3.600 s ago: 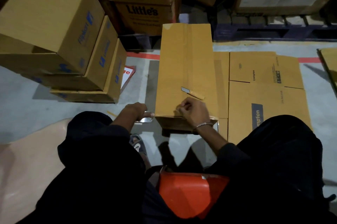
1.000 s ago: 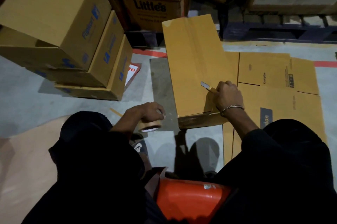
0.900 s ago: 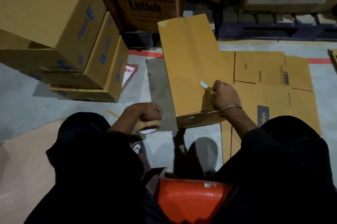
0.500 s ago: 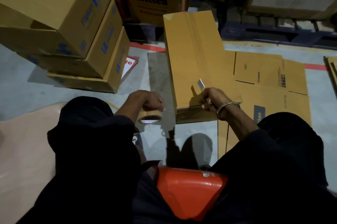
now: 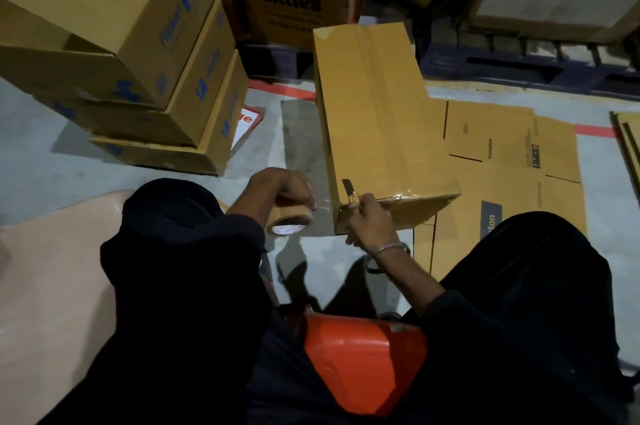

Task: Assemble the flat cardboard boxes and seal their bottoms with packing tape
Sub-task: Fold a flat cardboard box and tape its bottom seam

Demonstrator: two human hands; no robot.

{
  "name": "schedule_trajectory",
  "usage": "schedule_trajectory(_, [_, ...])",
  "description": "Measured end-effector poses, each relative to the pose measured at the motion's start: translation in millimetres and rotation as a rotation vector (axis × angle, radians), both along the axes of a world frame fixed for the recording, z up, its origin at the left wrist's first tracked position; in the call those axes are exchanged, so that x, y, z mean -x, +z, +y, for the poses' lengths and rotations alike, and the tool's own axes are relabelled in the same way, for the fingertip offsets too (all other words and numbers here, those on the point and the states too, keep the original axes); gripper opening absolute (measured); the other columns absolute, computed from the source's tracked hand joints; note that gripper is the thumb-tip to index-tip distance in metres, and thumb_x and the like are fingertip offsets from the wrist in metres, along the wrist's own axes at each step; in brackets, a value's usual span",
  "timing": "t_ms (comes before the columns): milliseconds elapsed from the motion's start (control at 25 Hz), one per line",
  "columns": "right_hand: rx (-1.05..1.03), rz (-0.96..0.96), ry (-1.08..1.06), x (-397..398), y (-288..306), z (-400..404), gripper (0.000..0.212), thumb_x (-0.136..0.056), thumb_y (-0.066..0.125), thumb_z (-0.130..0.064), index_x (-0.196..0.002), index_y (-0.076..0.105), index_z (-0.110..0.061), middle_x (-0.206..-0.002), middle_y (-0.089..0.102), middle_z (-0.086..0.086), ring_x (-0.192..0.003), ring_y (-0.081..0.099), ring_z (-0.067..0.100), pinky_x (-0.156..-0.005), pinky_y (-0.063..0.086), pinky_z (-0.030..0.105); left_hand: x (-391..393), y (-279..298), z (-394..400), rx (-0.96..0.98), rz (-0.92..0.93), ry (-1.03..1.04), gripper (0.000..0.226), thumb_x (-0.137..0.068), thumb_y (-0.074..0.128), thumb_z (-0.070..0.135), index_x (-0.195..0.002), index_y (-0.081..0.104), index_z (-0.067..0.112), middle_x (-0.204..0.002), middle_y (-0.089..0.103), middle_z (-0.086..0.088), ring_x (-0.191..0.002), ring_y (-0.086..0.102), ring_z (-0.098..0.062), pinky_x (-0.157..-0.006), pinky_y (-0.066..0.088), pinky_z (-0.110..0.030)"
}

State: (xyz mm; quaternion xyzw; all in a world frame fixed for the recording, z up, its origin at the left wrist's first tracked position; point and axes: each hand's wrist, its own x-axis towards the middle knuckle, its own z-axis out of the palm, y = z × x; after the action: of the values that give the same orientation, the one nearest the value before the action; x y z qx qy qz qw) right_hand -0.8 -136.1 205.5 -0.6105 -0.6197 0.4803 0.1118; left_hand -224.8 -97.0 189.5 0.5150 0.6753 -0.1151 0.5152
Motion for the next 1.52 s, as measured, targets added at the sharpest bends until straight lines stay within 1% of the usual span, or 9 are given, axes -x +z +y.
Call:
schedule_trajectory(80, [-0.239,-0.148,0.145,7,-2,-19,0.024,-0.103,0.043,-0.033,-0.114,0.050,-0.013,-0.087,0.067,0.019,-0.073,0.067,0.041,-0.061,0.056,0.048,0,1,1,0.013,0.012,0.018,0.006,-0.082,0.081,0.030,-0.083,0.082,0.025,-0.102,0.077,-0.003,-0.101,0.072,-0.032,-0.093,0.061,-0.047])
schedule_trajectory(200, [-0.373,-0.301,0.264,20,-3,-37,0.027,-0.103,0.046,-0.026,-0.126,0.047,-0.013,-0.095,0.069,0.023,-0.087,0.066,0.047,-0.063,0.042,0.043,0,3,0,0.051,0.008,0.033,0.017,-0.075,0.081,0.032,-0.089,0.083,0.024,-0.099,0.079,-0.004,-0.097,0.074,-0.032,-0.093,0.061,-0.053])
schedule_trajectory(440, [-0.387,-0.364,0.314,27,-15,-39,0.044,-0.102,0.046,-0.022,-0.145,0.041,-0.016,-0.098,0.070,0.023,-0.092,0.067,0.046,-0.064,0.040,0.042,-1,0,-1,0.031,0.027,0.021,0.010,-0.083,0.080,0.031,-0.090,0.083,0.024,-0.098,0.077,-0.001,-0.095,0.073,-0.030,-0.090,0.062,-0.046])
schedule_trajectory(680, [-0.423,-0.414,0.378,27,-14,-41,0.040,-0.100,0.045,-0.015,-0.140,0.042,-0.009,-0.100,0.070,0.020,-0.093,0.068,0.045,-0.064,0.040,0.041,-1,-5,2,0.042,0.044,0.005,0.015,-0.083,0.080,0.032,-0.094,0.083,0.023,-0.102,0.077,-0.002,-0.097,0.073,-0.029,-0.094,0.060,-0.050])
schedule_trajectory(920, [-0.373,-0.447,0.414,27,-14,-33,0.030,-0.099,0.045,-0.014,-0.129,0.049,-0.007,-0.107,0.069,0.021,-0.100,0.067,0.043,-0.069,0.040,0.040,-1,-8,5,0.016,0.035,-0.008,0.009,-0.082,0.079,0.033,-0.088,0.084,0.028,-0.101,0.077,0.003,-0.100,0.072,-0.027,-0.096,0.059,-0.048])
schedule_trajectory(1040, [-0.320,-0.439,0.391,26,-10,-33,0.031,-0.099,0.045,-0.016,-0.128,0.051,-0.007,-0.108,0.068,0.021,-0.102,0.066,0.043,-0.074,0.049,0.042,1,-12,5,0.010,0.036,-0.013,0.019,-0.071,0.079,0.042,-0.086,0.084,0.032,-0.101,0.078,0.003,-0.100,0.072,-0.027,-0.096,0.059,-0.051])
schedule_trajectory(1160, [-0.208,-0.453,0.414,18,-5,-39,0.023,-0.097,0.048,-0.017,-0.116,0.056,-0.006,-0.112,0.066,0.021,-0.106,0.065,0.042,-0.081,0.053,0.043,5,-17,7,-0.017,0.058,-0.006,0.011,-0.078,0.080,0.038,-0.085,0.084,0.031,-0.100,0.078,0.002,-0.098,0.072,-0.027,-0.096,0.059,-0.050])
schedule_trajectory(1360, [-0.068,-0.347,0.337,5,2,-22,0.029,-0.100,0.048,-0.029,-0.117,0.048,-0.005,-0.115,0.065,0.026,-0.106,0.064,0.045,-0.085,0.051,0.044,21,-20,7,-0.083,0.224,0.026,0.016,-0.077,0.082,0.035,-0.090,0.083,0.024,-0.102,0.077,0.002,-0.093,0.071,-0.025,-0.095,0.060,-0.047])
schedule_trajectory(1520, [-0.325,-0.299,0.075,2,6,20,0.028,-0.098,0.050,-0.042,-0.108,0.045,-0.017,-0.089,0.068,0.013,-0.082,0.065,0.038,-0.074,0.057,0.047,23,-24,6,-0.058,0.261,0.046,0.026,-0.075,0.082,0.037,-0.096,0.083,0.022,-0.104,0.076,0.002,-0.094,0.072,-0.026,-0.094,0.060,-0.045])
